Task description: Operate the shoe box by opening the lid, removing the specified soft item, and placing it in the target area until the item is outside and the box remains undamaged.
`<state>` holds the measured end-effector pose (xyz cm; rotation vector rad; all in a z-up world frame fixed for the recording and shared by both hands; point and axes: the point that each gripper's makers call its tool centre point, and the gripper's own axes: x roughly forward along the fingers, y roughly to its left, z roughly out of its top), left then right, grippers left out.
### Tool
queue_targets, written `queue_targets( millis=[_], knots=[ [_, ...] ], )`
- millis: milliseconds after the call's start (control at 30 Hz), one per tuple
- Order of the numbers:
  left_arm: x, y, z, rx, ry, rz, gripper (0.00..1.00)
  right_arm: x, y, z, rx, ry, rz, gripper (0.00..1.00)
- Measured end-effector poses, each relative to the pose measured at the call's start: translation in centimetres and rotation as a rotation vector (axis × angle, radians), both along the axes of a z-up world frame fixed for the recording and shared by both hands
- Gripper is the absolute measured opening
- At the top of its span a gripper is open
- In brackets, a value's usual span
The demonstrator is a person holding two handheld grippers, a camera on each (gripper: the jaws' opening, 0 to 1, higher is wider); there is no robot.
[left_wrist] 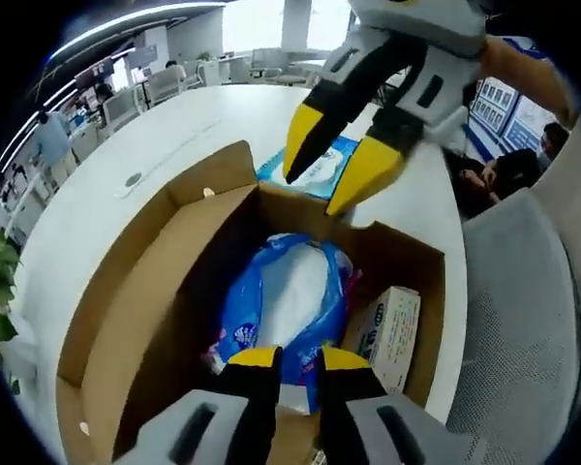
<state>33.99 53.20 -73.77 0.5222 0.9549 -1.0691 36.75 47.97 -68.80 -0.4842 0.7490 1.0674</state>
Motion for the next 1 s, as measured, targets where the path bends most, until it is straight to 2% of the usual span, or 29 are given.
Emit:
queue_targets(
  millis=[200,367,567,667,833,1000],
  knots=[
    [0.2,0.4,-0.2,0.011,-0.008,-0.013,0.11,0.1,1.1,-1.4,-0.035,0.005,0.027,0.16],
    [-0.1,-1.0,0.9,-0.054,-0.026,-0.059,0.16,0.3,1.7,-2.5,-0.062,0.012,0.044,0.16],
    [-0.5,-1.0,-0.3,-0.019,-0.004,-0.116,0.17,0.3,2.3,-3.5,-0.087,0.028,0.059,0.16],
    [-0.5,-0.6,-0.5,0.005,-0.007,-0.124,0.11,0.6,2.4,-4.0,-0.106,0.027,0.060,0.13],
    [-0.4,0.2,-1.0,0.030,0.000,-0.123,0.02,0.9,2.3,-4.5,-0.138,0.018,0.061,0.00],
    [-0.6,0.7,-0.6,0.028,0.018,-0.080,0.01,1.0,2.3,-4.3,-0.130,0.021,0.045,0.00]
  ],
)
